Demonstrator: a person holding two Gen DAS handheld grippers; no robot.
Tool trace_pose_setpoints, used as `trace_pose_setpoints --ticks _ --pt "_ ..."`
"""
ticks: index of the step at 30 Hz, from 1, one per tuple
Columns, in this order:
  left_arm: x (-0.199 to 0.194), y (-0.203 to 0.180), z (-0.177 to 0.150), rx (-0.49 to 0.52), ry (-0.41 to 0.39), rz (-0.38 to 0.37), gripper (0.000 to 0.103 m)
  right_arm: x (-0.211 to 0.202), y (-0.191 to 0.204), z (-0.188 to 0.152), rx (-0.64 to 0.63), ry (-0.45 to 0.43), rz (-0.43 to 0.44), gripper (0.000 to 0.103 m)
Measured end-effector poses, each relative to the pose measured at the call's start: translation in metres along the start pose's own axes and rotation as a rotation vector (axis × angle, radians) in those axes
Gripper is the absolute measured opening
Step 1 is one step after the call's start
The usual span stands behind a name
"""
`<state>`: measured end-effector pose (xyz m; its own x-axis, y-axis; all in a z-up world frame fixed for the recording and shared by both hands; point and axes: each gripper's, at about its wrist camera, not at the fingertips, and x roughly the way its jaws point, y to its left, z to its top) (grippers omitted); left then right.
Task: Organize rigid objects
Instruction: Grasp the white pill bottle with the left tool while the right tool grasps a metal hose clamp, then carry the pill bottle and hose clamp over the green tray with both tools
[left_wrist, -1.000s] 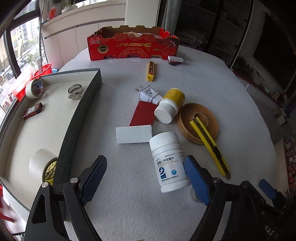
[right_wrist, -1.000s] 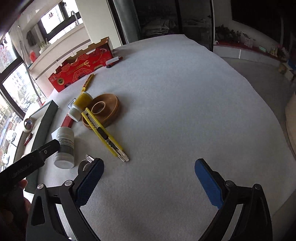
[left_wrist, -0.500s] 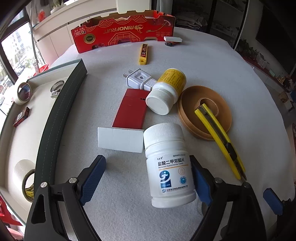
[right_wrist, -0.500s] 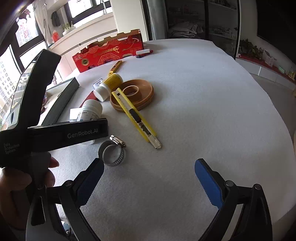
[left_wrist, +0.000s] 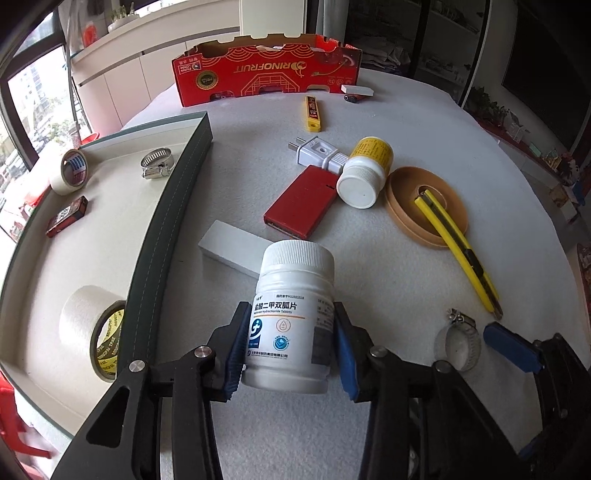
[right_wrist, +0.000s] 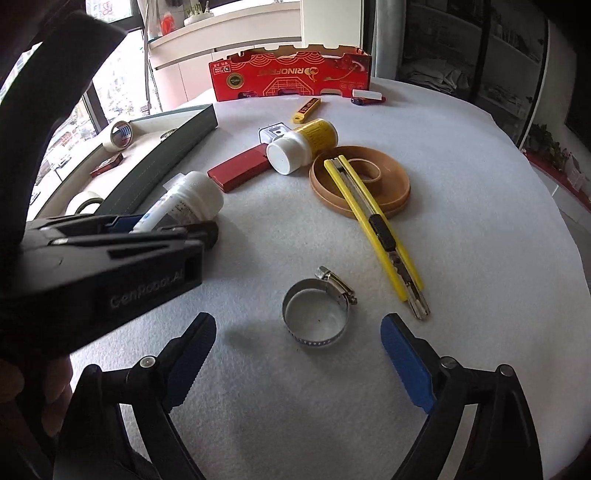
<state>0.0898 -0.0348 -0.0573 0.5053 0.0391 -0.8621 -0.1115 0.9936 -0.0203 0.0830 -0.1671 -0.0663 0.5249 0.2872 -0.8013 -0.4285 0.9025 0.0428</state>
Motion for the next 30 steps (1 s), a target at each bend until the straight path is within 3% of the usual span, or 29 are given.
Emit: trace_pose_setpoints --ticks 7,10,20,30 --pt "-0.011 0.007 -0.018 -0.01 -0.017 0.017 0.046 0.001 0.008 0.006 -0.055 -0.015 -0.021 0.042" --pt "-0.012 0.004 -0.02 -0.002 -0.035 0.033 0.046 -0.005 0.006 -0.001 -0.052 -0.015 -0.011 0.043" --pt "-0.021 0.002 -0.028 -0.026 -0.031 -0.017 0.043 -0.024 -0.027 -0.018 0.073 0.022 0.014 0.043" --pt "-0.051 0.002 -0.027 -0.012 -0.143 0.007 0.043 -0.03 -0.033 -0.01 0.111 0.046 0.023 0.043"
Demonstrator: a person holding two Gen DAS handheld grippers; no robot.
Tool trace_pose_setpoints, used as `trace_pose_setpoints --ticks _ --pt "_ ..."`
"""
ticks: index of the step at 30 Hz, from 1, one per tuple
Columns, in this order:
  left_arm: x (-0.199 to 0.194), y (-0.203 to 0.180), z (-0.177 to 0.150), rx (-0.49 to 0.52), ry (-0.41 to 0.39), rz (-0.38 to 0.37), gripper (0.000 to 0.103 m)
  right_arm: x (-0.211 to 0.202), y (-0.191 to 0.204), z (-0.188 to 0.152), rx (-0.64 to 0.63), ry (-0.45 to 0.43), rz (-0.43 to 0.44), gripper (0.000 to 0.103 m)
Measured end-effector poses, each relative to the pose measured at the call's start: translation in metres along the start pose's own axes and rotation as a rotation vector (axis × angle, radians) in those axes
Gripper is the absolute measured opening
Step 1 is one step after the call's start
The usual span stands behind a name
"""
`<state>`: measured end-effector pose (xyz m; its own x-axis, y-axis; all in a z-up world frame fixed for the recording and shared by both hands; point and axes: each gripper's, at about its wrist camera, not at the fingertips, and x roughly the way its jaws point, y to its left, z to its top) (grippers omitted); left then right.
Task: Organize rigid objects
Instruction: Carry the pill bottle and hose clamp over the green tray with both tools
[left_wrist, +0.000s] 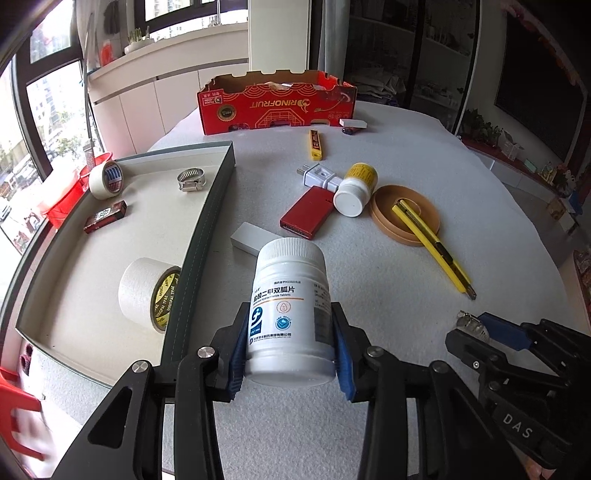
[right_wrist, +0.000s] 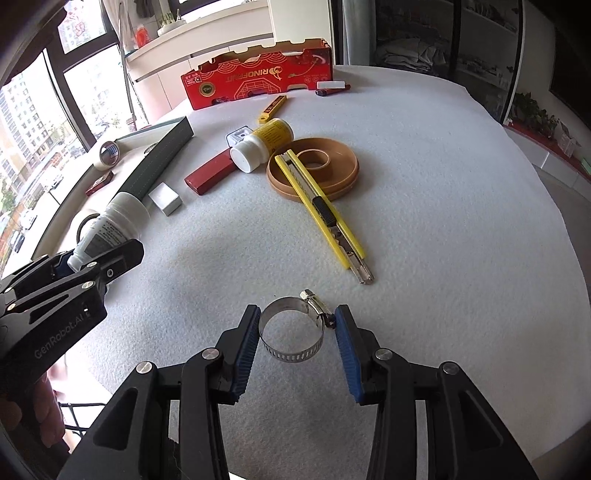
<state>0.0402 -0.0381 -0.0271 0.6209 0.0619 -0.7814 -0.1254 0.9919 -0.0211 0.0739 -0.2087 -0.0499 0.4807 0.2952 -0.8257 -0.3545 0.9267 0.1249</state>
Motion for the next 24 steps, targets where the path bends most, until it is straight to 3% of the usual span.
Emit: trace_pose_setpoints --ticks 14,24 --pt "-0.024 0.034 0.006 -0.097 -0.066 0.01 0.043 -0.01 0.027 0.027 -0.039 -0.018 0.042 0.043" --pt "-0.034 0.073 0.013 -0.171 -0.094 0.061 0.043 -0.014 0.055 0.049 -0.114 -0.047 0.057 0.043"
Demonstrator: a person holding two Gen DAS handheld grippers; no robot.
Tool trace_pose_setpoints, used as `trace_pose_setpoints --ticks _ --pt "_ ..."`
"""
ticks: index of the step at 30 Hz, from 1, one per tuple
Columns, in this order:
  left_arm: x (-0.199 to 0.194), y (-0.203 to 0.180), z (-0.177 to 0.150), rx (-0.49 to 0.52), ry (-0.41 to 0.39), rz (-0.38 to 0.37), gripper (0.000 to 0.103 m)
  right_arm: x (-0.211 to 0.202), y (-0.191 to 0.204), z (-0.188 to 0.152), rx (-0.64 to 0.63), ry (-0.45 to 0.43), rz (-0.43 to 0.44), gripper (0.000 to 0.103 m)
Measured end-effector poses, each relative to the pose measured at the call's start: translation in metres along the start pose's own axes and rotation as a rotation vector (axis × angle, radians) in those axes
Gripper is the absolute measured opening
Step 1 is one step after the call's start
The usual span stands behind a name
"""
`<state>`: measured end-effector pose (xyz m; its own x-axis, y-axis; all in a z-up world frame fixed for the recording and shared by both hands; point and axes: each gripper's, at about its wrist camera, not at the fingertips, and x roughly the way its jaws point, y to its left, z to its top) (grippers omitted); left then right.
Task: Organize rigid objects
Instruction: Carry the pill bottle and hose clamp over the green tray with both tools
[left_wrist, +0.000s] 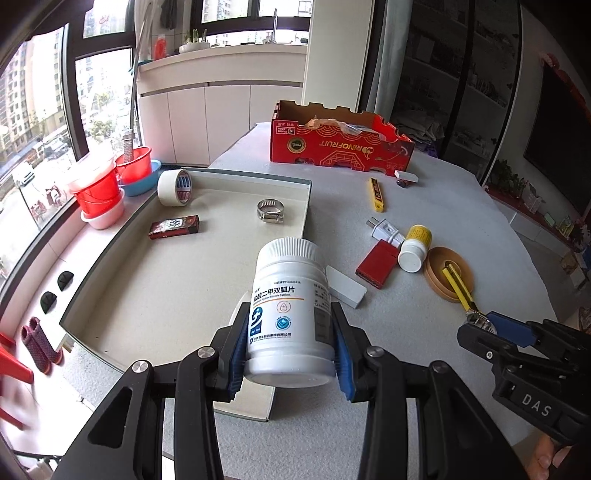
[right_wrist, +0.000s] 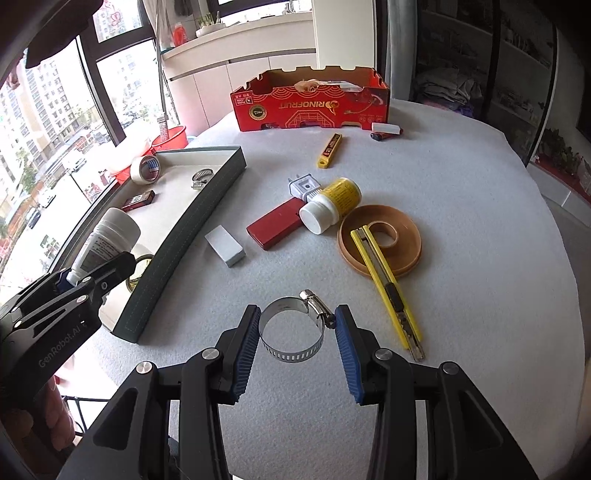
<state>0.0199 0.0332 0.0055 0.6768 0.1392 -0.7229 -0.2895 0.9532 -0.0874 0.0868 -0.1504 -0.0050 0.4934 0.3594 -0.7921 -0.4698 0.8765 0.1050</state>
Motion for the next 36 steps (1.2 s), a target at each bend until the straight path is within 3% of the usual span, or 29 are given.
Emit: trace_pose_setpoints --ticks 14,23,36 --pt "0.006 0.063 0.011 -0.116 -0.01 0.111 0.043 0.011 0.043 0.027 -0.099 -0.015 0.047 0.043" --pt "0.012 0.08 0.015 -0.141 -0.001 0.139 0.043 0.017 0.062 0.043 -0.137 -0.022 0.078 0.043" --pt "0.03 0.096 0.048 -0.133 -0.013 0.203 0.043 0.036 0.098 0.09 -0.163 -0.037 0.149 0.043"
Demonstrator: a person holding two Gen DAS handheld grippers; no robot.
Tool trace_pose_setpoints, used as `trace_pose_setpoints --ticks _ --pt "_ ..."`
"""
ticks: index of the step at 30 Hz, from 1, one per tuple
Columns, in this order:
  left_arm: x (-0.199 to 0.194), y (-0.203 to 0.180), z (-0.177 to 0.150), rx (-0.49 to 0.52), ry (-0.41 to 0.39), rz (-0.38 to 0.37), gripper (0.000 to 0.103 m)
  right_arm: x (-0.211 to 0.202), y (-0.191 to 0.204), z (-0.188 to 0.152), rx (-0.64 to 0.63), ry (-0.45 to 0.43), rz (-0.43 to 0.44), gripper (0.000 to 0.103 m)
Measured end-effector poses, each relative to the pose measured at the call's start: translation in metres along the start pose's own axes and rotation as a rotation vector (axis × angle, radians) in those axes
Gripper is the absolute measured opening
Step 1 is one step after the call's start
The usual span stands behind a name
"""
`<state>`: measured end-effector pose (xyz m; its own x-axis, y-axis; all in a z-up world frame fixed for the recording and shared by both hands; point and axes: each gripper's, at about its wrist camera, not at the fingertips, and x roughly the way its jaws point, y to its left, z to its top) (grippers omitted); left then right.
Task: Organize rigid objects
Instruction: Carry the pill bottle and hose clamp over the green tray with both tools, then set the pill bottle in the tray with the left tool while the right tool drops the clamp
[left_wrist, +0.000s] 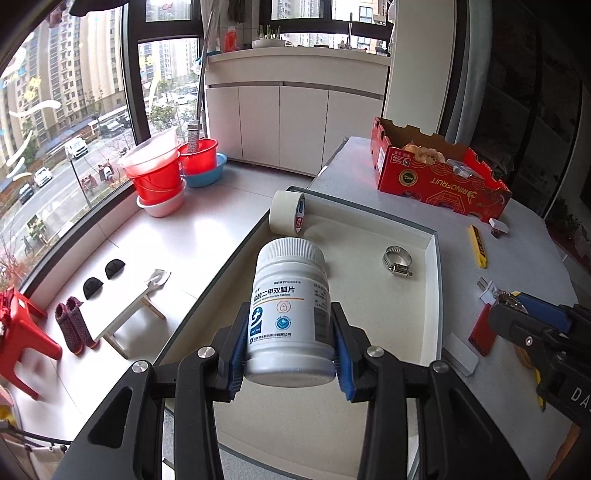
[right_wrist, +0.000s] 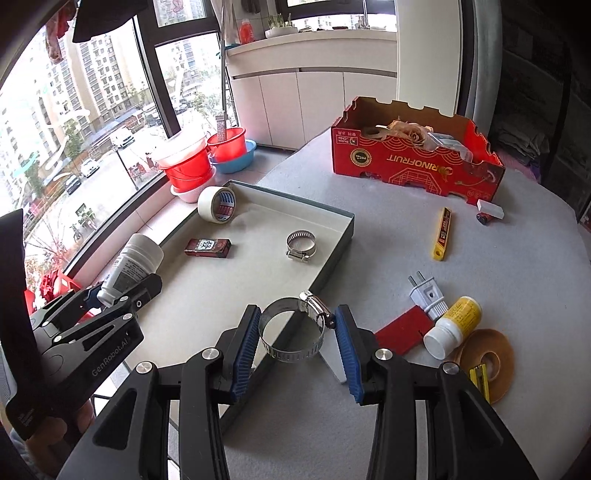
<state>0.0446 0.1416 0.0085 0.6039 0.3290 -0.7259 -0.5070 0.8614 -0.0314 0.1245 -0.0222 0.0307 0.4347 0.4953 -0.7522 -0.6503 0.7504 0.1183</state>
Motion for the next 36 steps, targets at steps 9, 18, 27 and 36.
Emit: trace_pose_setpoints --ticks 9,18,27,36 --pt "0.028 0.004 0.015 -0.007 0.037 0.038 0.043 0.029 0.014 0.026 0.002 0.025 0.044 0.043" --pt "0.047 0.003 0.019 -0.031 0.06 0.061 0.043 0.047 0.012 0.033 0.025 0.046 0.048 0.043" --pt "0.058 0.004 0.021 -0.027 0.08 0.075 0.043 0.058 0.015 0.039 0.026 0.054 0.048 0.043" --pt "0.064 0.003 0.024 -0.018 0.08 0.088 0.043 0.068 0.015 0.04 0.034 0.066 0.049 0.043"
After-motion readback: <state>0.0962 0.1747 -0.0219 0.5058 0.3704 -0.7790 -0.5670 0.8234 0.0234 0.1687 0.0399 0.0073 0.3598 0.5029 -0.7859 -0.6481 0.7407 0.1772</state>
